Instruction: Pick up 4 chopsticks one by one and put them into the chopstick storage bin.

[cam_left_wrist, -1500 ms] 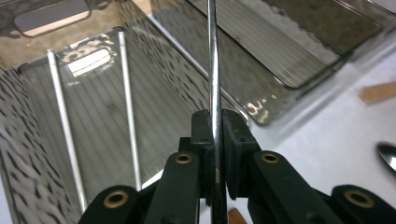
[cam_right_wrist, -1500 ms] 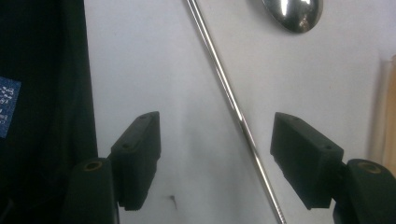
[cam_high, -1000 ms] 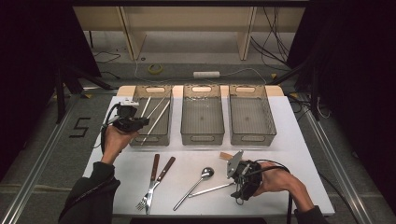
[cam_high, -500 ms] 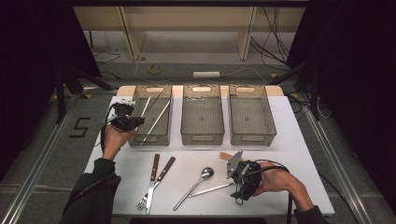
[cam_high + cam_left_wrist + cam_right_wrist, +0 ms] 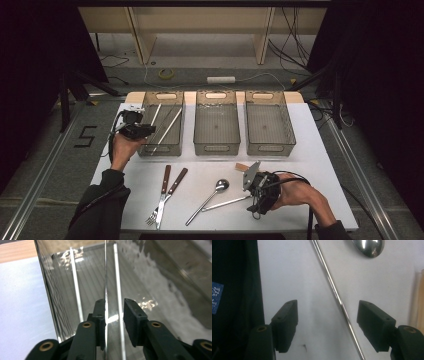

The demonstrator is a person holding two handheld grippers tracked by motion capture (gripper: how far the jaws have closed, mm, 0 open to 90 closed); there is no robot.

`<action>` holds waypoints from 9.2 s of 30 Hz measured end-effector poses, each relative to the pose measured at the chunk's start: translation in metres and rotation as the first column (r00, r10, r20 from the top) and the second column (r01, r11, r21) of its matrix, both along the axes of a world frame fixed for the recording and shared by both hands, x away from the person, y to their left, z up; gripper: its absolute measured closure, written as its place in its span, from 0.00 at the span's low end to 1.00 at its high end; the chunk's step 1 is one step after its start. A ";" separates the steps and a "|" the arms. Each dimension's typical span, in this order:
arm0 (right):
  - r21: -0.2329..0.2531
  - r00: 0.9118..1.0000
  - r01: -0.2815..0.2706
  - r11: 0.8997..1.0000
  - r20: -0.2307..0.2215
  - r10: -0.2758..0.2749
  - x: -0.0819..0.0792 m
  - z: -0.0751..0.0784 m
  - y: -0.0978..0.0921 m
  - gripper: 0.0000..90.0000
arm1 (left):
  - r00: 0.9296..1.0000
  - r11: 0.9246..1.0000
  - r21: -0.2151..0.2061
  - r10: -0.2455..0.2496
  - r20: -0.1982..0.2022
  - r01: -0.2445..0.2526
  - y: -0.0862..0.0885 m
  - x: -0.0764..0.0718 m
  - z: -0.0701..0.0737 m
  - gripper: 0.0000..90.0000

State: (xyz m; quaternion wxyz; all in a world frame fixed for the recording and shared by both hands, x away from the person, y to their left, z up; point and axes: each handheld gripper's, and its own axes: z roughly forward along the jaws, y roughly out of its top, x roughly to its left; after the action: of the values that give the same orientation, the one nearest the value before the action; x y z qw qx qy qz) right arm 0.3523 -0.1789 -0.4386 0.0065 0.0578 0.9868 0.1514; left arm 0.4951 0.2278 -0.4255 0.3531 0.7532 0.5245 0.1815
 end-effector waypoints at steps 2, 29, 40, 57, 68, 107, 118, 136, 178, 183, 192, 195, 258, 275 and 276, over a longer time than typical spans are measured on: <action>0.000 1.000 -0.002 1.000 -0.001 0.002 0.000 0.000 0.000 0.38 | 1.000 1.000 -0.009 -0.025 0.005 0.025 -0.003 -0.004 0.005 0.70; -0.031 1.000 -0.027 0.999 0.012 0.027 0.012 -0.009 0.010 0.60 | 0.943 0.944 -0.082 -0.308 0.130 0.320 -0.054 -0.101 0.024 0.29; -0.094 0.998 -0.062 0.994 0.019 0.064 0.013 -0.013 0.024 0.72 | 0.932 0.937 -0.093 -0.319 0.175 0.338 -0.061 -0.132 0.012 0.26; -0.165 0.992 -0.119 0.979 0.013 0.123 0.008 -0.016 0.032 0.89 | 0.920 0.921 -0.093 -0.364 0.145 0.379 -0.071 -0.149 0.000 0.25; -0.155 0.977 -0.208 0.966 0.022 0.214 0.003 -0.017 0.029 0.96 | 0.912 0.910 -0.090 -0.393 0.122 0.404 -0.074 -0.150 -0.002 0.26; 0.001 0.973 -0.209 0.978 0.104 0.208 -0.003 0.026 0.002 0.97 | 0.822 0.823 -0.016 -0.567 0.053 0.568 -0.122 -0.168 -0.015 0.26; 0.049 0.968 -0.224 0.973 0.125 0.217 -0.004 0.039 -0.001 0.96 | 0.792 0.793 -0.002 -0.609 0.036 0.610 -0.136 -0.168 -0.019 0.27; 0.073 0.964 -0.248 0.966 0.117 0.239 -0.006 0.041 0.011 0.96 | 0.648 0.644 0.076 -0.760 -0.045 0.761 -0.182 -0.172 -0.032 0.55; 0.274 0.980 -0.072 0.959 0.198 0.017 0.004 0.046 0.001 0.55 | 0.632 0.617 0.187 -0.775 -0.028 0.765 -0.170 -0.169 -0.018 0.93; 0.294 0.972 0.016 0.956 0.220 -0.084 0.005 0.048 -0.002 0.48 | 0.674 0.661 0.185 -0.738 -0.014 0.727 -0.161 -0.164 -0.013 0.93; 0.454 0.940 0.144 0.879 0.214 -0.265 0.007 0.050 -0.017 0.43 | 0.731 0.720 0.172 -0.683 0.002 0.672 -0.142 -0.154 -0.006 0.93; 0.475 0.928 0.178 0.862 0.209 -0.307 0.008 0.048 -0.024 0.42 | 0.758 0.748 0.164 -0.652 -0.002 0.643 -0.137 -0.151 -0.006 0.93; 0.623 0.845 0.368 0.690 0.085 -0.527 -0.020 0.005 -0.043 0.32 | 0.979 0.982 -0.008 -0.186 0.089 0.187 -0.024 -0.052 0.028 0.93; 0.616 0.851 0.370 0.696 0.076 -0.519 -0.024 0.005 -0.042 0.32 | 0.998 0.998 -0.007 -0.061 0.033 0.061 -0.008 -0.008 0.016 0.93; 0.616 0.852 0.367 0.697 0.078 -0.518 -0.024 0.004 -0.042 0.32 | 0.998 0.998 -0.007 -0.056 0.026 0.056 -0.007 -0.006 0.015 0.93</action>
State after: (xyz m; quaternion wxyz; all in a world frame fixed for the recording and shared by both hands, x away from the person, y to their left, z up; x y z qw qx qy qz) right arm 0.3283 -0.2204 -0.4341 0.1471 0.2754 0.8397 0.4443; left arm 0.4893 0.2208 -0.4110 0.3679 0.7637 0.4994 0.1793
